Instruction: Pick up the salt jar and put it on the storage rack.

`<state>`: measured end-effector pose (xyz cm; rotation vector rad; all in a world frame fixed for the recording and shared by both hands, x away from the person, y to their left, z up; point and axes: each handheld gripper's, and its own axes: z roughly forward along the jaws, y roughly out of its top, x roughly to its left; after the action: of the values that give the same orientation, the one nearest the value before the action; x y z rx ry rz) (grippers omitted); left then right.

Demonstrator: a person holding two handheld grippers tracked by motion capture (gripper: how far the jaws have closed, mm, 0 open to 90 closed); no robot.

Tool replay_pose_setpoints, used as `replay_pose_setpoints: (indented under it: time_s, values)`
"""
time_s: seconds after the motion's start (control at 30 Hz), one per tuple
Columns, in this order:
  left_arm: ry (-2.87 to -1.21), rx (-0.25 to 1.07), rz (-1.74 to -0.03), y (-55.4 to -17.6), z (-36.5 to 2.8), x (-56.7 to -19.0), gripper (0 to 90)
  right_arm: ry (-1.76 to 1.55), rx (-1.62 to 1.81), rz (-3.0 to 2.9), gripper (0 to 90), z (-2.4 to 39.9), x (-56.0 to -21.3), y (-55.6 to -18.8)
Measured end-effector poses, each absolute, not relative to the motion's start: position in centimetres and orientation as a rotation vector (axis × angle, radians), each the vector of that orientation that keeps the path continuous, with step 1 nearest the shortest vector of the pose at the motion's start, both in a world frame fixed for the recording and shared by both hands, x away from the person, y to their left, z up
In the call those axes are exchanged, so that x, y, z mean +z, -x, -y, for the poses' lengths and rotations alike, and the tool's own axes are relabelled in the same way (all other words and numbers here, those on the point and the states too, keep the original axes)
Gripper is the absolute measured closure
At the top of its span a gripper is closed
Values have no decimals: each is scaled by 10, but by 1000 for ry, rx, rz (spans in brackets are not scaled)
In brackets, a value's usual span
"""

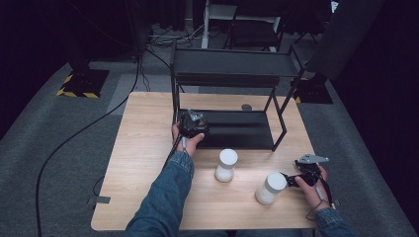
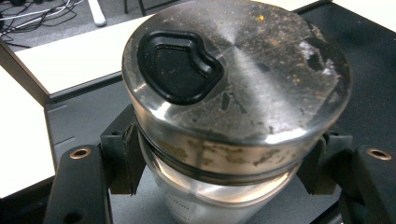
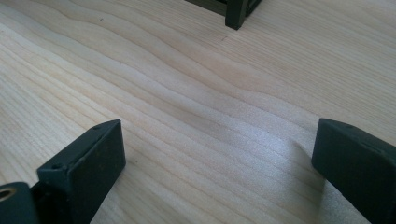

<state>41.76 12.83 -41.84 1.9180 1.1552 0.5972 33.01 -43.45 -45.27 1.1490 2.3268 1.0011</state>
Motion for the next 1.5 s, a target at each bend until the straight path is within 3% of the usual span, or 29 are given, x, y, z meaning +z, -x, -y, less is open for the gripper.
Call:
replay_pose_setpoints:
  time_s: [0.8, 0.97, 1.5]
  values:
    - [-1945, 582, -1193, -419, -125, -414, 290, -1150, 1002, -2326, 27, 434, -453, -330]
    - [-1874, 586, -1184, -415, -129, -415, 209, -1150, 1002, -2326, 27, 434, -453, -330]
    - [-1777, 661, -1095, -398, -135, -408, 195, -1150, 1002, -2326, 27, 434, -453, -330]
